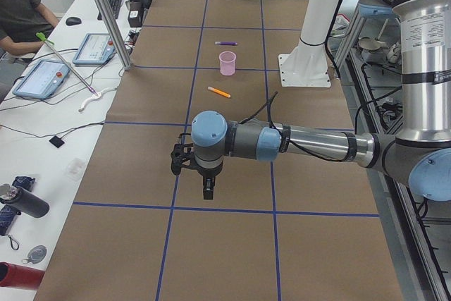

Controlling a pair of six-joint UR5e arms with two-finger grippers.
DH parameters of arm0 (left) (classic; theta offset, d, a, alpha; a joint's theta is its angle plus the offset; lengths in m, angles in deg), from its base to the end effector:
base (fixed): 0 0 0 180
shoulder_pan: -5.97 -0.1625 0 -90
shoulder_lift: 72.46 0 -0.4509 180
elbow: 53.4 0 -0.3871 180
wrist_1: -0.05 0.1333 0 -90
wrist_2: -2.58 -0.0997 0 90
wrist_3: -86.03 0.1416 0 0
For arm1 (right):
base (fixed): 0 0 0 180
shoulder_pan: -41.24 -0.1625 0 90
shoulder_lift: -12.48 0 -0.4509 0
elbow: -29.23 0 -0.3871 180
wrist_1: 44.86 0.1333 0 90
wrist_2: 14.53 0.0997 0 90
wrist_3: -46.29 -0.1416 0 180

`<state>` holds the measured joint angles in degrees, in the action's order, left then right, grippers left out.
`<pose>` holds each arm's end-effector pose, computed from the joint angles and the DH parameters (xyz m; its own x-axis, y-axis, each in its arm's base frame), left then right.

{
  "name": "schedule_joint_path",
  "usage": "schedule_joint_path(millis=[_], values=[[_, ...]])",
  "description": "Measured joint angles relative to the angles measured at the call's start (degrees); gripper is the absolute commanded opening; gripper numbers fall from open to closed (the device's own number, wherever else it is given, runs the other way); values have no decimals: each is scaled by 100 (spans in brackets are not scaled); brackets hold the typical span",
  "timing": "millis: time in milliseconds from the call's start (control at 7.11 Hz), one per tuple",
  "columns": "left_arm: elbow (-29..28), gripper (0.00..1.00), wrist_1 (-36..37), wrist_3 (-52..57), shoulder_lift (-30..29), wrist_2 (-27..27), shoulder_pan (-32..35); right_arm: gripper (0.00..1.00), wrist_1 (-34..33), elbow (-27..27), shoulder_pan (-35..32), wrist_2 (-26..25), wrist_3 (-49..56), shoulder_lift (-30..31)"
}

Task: Collect pens into pen holder
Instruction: 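Lift the yellow highlighter with the right gripper toward the lavender cup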

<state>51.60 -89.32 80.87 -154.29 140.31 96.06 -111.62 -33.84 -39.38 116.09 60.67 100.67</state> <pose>-0.0292 -0.4296 0.6467 0.6699 -0.0109 -0.7424 0.0621 0.9972 0.0414 -0.0345 -0.4614 0.8882 0.6883 -0.3443 0.6385 0.3446 0.9297 0.1298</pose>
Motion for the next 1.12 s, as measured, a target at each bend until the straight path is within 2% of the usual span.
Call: schedule_joint_path(millis=[281, 703, 1124], values=[[32, 100, -2, -8, 0, 8, 0, 0, -20, -333, -70, 112, -461, -35], [42, 100, -18, -13, -20, 214, 0, 0, 42, -1484, 1, 562, -2895, -112], [35, 100, -286, -8, -140, 361, -102, 0, 75, -2864, 811, 594, -5356, -491]])
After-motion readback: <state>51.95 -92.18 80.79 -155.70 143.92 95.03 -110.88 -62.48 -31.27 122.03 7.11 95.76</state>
